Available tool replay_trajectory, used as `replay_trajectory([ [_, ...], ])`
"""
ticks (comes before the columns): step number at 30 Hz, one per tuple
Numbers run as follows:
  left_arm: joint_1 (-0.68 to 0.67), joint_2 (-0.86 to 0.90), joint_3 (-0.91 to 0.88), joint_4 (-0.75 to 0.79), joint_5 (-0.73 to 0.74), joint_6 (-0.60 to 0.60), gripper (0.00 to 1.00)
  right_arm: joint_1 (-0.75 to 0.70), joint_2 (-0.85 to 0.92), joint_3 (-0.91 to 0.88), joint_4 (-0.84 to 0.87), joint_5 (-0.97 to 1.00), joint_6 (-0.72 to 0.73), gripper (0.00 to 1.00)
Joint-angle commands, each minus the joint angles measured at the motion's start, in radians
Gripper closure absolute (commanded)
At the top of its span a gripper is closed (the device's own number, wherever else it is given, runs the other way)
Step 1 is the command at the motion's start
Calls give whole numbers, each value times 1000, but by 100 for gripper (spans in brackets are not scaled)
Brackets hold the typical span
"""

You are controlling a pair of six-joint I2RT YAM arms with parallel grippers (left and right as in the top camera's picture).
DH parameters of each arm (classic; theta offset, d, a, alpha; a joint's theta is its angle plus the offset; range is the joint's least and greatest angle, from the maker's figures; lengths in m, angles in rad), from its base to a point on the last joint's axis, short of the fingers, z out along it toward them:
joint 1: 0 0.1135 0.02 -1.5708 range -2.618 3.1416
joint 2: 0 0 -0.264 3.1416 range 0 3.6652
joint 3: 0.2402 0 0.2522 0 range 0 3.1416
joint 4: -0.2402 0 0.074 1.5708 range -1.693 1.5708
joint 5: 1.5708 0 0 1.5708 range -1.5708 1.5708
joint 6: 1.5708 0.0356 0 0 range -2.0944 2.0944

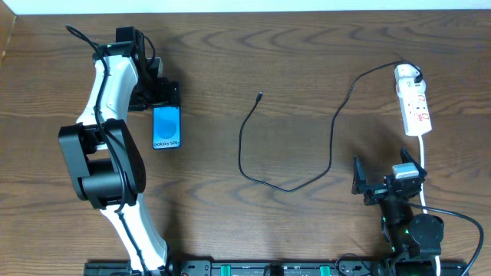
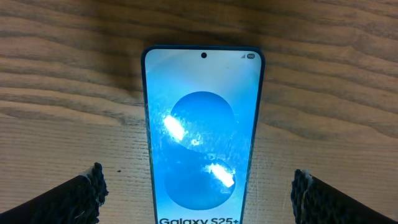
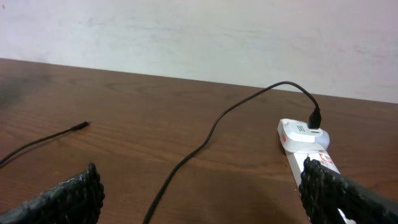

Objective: Plug charger to phone and switch on socket
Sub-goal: 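Lower the left gripper and close it on the phone's sides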

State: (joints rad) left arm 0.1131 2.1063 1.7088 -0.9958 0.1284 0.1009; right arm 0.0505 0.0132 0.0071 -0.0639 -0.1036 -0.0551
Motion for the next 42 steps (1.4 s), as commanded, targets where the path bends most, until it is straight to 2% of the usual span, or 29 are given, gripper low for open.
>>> replay_trajectory([
  [1, -1, 12, -11, -8, 2, -22, 4, -4, -1, -2, -4, 4, 13, 1],
  [14, -8, 75, -37, -3, 37, -35, 4, -4, -1, -2, -4, 4, 13, 1],
  [42, -8, 80, -127, 79, 40, -35, 4, -4, -1, -2, -4, 4, 13, 1],
])
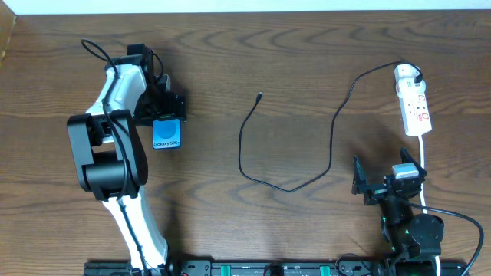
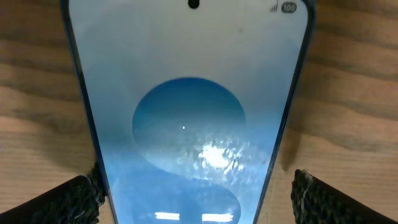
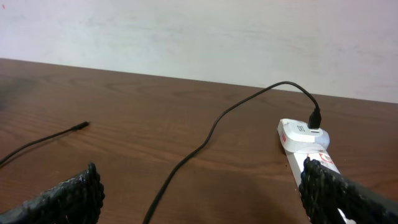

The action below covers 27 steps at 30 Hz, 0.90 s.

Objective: Plug charger to phone and switch on socket
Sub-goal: 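Lower the left gripper and close it on the phone's sides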

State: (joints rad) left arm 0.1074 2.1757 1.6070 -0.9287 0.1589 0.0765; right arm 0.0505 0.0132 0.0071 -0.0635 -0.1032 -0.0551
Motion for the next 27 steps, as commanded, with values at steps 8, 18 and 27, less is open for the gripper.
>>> replay_trajectory([
  [8, -2, 11, -96, 76, 9, -11, 4, -4, -1, -2, -4, 4, 13, 1],
  [18, -2, 12, -119, 77, 9, -11, 4, -4, -1, -2, -4, 4, 13, 1],
  [27, -22, 13, -119, 74, -33, -12, 5, -4, -1, -2, -5, 4, 13, 1],
])
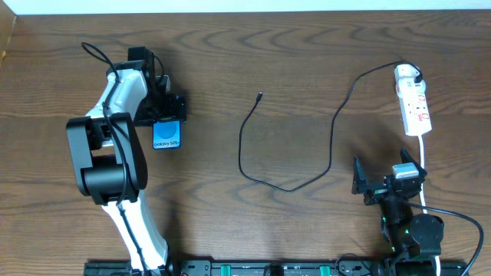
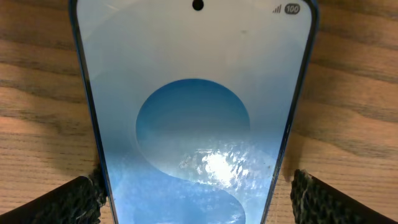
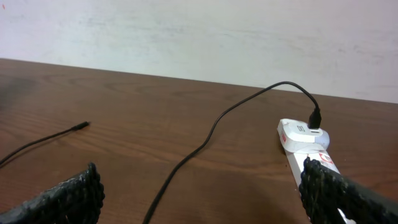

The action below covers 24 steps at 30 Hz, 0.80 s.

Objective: Plug charger to phone and switch on socket
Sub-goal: 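Lower the left gripper and close it on the phone's sides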

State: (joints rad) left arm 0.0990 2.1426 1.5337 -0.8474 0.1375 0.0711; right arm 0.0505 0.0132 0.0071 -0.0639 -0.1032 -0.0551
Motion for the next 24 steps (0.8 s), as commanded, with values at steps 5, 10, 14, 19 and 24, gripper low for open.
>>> replay_trajectory([
  [5, -63, 46, -45, -5, -91, -25, 5, -4, -1, -2, -4, 4, 13, 1],
  [10, -83, 46, -45, 12, -90, -63, 5, -4, -1, -2, -4, 4, 13, 1],
  [14, -83, 46, -45, 15, -90, -77, 5, -4, -1, -2, -4, 4, 13, 1],
  [19, -83, 46, -46, 12, -90, -77, 5, -4, -1, -2, -4, 4, 13, 1],
  [24, -83, 46, -46, 13, -90, -81, 11, -4, -1, -2, -4, 4, 13, 1],
])
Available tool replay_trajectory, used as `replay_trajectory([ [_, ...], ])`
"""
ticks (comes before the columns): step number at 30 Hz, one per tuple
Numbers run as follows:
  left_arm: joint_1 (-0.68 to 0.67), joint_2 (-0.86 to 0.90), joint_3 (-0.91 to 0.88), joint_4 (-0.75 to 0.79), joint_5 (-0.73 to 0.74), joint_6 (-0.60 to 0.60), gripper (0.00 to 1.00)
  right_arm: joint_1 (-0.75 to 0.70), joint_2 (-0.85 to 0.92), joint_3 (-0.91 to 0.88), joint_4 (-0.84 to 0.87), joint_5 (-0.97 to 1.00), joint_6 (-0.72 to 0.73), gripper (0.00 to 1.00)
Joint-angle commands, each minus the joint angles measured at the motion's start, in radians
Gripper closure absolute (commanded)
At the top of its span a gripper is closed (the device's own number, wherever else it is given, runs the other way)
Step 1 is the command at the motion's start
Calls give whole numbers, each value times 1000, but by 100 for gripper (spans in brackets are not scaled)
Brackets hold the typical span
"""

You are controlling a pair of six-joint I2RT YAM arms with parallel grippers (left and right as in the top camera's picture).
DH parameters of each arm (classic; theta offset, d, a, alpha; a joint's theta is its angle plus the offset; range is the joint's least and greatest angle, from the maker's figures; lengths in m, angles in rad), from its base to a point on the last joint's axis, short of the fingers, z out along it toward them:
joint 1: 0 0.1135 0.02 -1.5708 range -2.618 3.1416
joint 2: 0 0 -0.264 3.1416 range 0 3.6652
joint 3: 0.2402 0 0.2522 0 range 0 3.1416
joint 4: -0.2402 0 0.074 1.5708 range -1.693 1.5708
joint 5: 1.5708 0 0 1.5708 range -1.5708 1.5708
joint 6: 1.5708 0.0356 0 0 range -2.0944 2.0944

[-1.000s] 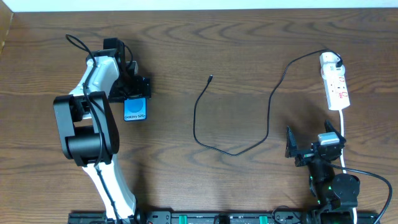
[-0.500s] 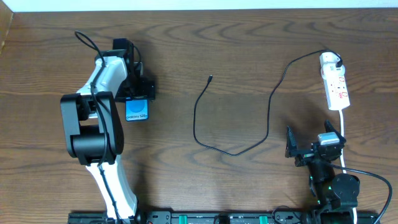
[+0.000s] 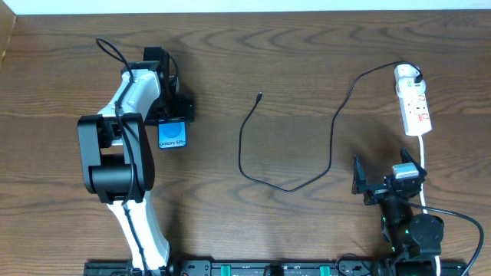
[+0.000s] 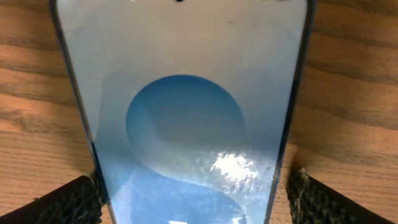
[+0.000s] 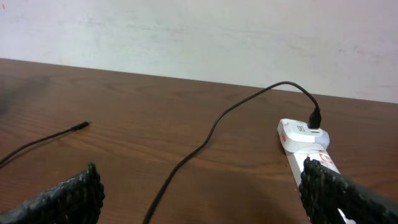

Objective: Plug charger to phone and switch on socket
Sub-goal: 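Lower the left gripper and close it on the phone's sides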

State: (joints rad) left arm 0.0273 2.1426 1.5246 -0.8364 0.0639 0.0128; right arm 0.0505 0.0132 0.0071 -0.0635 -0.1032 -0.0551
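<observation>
The phone (image 3: 171, 136), lit with a blue screen, lies flat on the left of the table. My left gripper (image 3: 172, 121) is open and straddles its upper end. In the left wrist view the phone (image 4: 186, 112) fills the frame between the fingers (image 4: 65, 202), and one finger touches its edge. The black charger cable (image 3: 285, 187) loops across the middle, its free plug tip (image 3: 260, 95) lying bare. Its other end is plugged into the white power strip (image 3: 415, 109) at the far right. My right gripper (image 3: 387, 186) rests open near the front, with nothing in it.
In the right wrist view the cable (image 5: 211, 134) runs from the plug tip (image 5: 81, 126) up to the power strip (image 5: 303, 140), with a pale wall behind. The strip's white lead (image 3: 423, 165) runs down beside the right arm.
The left gripper and the phone between its fingers have shifted a little to the right on the table. The phone sits closer in the left wrist view. The right arm and cable are unchanged.
First the left gripper hung open above the phone's top end. It then stood low, astride the phone, with the screen filling its view, and stayed so. Now gripper and phone sit slightly further right. The right gripper stayed open and still throughout.
</observation>
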Motion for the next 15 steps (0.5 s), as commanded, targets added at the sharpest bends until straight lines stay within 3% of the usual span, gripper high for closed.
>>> replay_trajectory([
  [1, -11, 46, -37, 2, -16, -23, 12, -4, -1, -2, -4, 4, 13, 1],
  [8, -11, 46, -37, 9, -16, -23, 23, -4, -1, -2, -4, 4, 13, 1],
  [15, -11, 45, -37, 8, -17, -23, 24, -4, -1, -2, -5, 4, 13, 1],
])
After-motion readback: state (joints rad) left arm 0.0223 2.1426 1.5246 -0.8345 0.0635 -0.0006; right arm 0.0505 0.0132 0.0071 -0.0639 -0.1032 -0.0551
